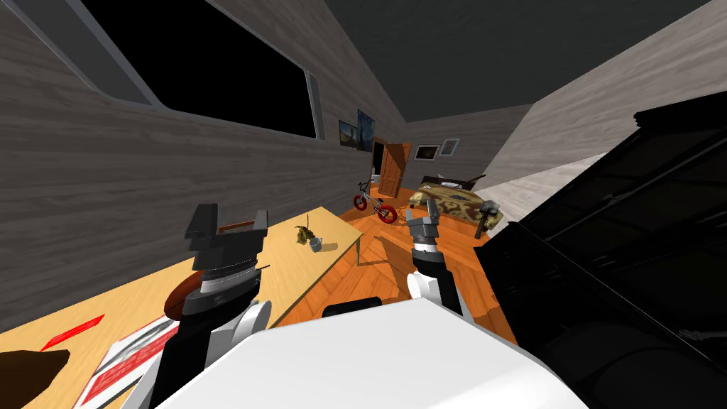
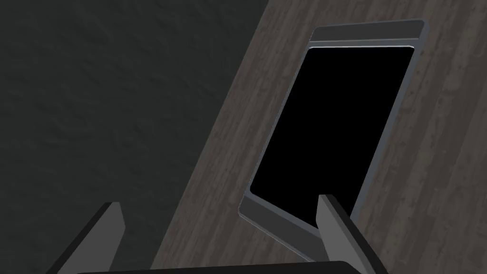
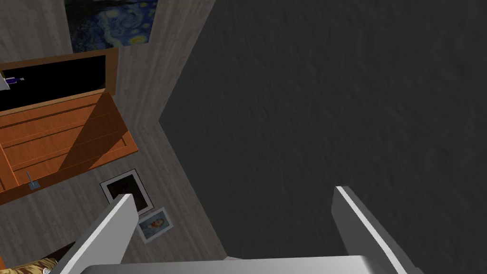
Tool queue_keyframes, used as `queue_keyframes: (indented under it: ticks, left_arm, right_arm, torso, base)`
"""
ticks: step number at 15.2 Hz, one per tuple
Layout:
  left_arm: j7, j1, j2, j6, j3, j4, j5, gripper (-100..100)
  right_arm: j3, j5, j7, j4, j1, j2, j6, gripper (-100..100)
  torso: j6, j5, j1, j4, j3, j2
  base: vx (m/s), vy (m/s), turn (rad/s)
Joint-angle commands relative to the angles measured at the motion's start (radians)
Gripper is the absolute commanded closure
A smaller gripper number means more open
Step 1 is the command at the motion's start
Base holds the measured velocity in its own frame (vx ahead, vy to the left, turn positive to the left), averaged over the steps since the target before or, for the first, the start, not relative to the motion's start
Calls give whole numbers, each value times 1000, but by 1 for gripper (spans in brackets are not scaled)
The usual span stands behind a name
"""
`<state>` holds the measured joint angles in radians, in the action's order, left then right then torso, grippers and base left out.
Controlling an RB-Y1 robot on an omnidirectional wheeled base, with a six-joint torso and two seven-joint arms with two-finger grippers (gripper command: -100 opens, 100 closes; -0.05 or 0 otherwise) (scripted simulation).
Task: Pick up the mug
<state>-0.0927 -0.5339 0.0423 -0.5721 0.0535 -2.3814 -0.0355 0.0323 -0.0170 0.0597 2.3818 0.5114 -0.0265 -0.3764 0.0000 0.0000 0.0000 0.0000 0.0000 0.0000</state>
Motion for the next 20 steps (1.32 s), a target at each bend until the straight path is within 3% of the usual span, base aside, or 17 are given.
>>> queue_keyframes:
  ticks: [1,11,14,16,17,20]
  left_arm:
    - [-13,1,35,-3,-8,29,-2,-100]
    - [-100,10,223,-20,-61,204,-18,-100]
    - [-144,14,295,-27,-89,272,-26,-100]
    - [-144,14,309,-27,-89,290,-26,-100]
    - [-170,16,347,-31,-104,326,-31,-100]
    - [-196,19,403,-34,-121,386,-35,-100]
  right_arm:
    - [0,0,0,0,0,0,0,0]
    - [0,0,0,0,0,0,0,0]
    - [0,0,0,0,0,0,0,0]
    - [0,0,0,0,0,0,0,0]
    - [0,0,0,0,0,0,0,0]
    - [0,0,0,0,0,0,0,0]
  torso:
    - [0,0,0,0,0,0]
    - [0,0,0,-1,-1,-2]
    - [0,0,0,-1,-2,-3]
    - [0,0,-1,-1,-2,-3]
    - [0,0,0,-1,-1,-2]
    - [0,0,-1,-1,-2,-3]
  base:
    - [8,-5,-57]
    - [29,-9,-96]
    - [32,-13,-103]
    - [28,-9,-68]
    - [32,-8,-92]
    - [39,-13,-114]
